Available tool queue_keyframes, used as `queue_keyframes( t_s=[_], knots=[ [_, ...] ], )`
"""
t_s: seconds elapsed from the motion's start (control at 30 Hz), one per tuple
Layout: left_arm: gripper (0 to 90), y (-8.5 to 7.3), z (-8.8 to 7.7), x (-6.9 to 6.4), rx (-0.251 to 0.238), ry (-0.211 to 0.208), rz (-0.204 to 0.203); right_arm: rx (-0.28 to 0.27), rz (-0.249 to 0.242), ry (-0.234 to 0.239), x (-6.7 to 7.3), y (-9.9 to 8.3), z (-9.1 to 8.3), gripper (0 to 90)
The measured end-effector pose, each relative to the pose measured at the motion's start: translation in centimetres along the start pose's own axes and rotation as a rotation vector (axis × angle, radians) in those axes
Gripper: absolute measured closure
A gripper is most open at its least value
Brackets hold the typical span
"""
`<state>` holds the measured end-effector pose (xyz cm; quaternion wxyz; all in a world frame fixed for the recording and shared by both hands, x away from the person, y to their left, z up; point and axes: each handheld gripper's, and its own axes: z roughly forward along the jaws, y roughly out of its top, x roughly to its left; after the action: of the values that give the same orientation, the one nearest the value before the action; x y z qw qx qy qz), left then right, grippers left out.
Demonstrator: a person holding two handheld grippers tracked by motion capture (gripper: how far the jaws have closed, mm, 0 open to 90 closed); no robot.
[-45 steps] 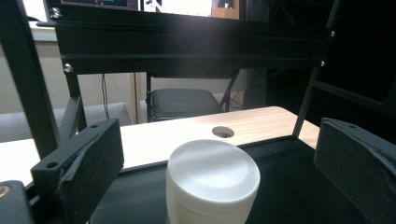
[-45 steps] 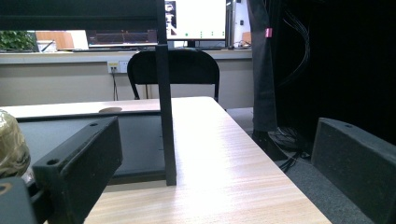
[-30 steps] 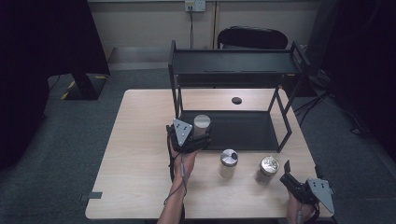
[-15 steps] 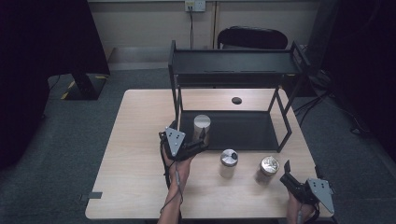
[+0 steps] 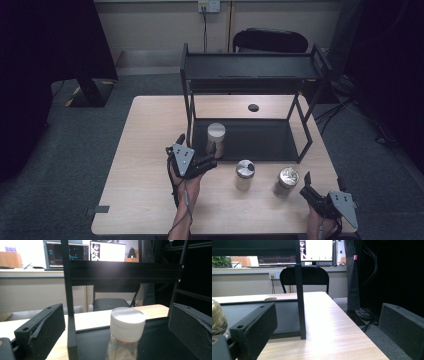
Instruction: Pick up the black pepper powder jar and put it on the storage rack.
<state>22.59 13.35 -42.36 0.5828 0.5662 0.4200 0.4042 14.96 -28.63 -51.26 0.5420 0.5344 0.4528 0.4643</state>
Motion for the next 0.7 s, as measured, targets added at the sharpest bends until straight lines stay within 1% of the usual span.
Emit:
queue_keyframes(
  t_s=[0.13, 0.3, 0.37, 0.47, 0.7],
  knots=[
    [0.2, -0.3, -0.7, 0.1, -0.010, -0.003, -0.003, 0.001, 0.001, -0.001, 0.0, 0.0, 0.0, 0.8],
    [0.2, -0.5, -1.4, 0.2, -0.022, 0.003, -0.007, 0.002, 0.001, -0.001, 0.0, 0.0, 0.0, 0.9],
    [0.2, -0.9, -2.0, 0.2, -0.027, 0.007, -0.011, 0.003, 0.003, -0.001, 0.0, 0.1, 0.0, 0.9],
    [0.2, -1.2, -2.3, 0.3, -0.022, 0.010, -0.013, 0.004, 0.001, -0.001, 0.0, 0.1, 0.0, 0.8],
    [0.2, -2.8, -3.2, 0.6, -0.007, 0.018, -0.036, 0.007, 0.002, -0.001, 0.0, 0.1, 0.1, 0.9]
  ],
)
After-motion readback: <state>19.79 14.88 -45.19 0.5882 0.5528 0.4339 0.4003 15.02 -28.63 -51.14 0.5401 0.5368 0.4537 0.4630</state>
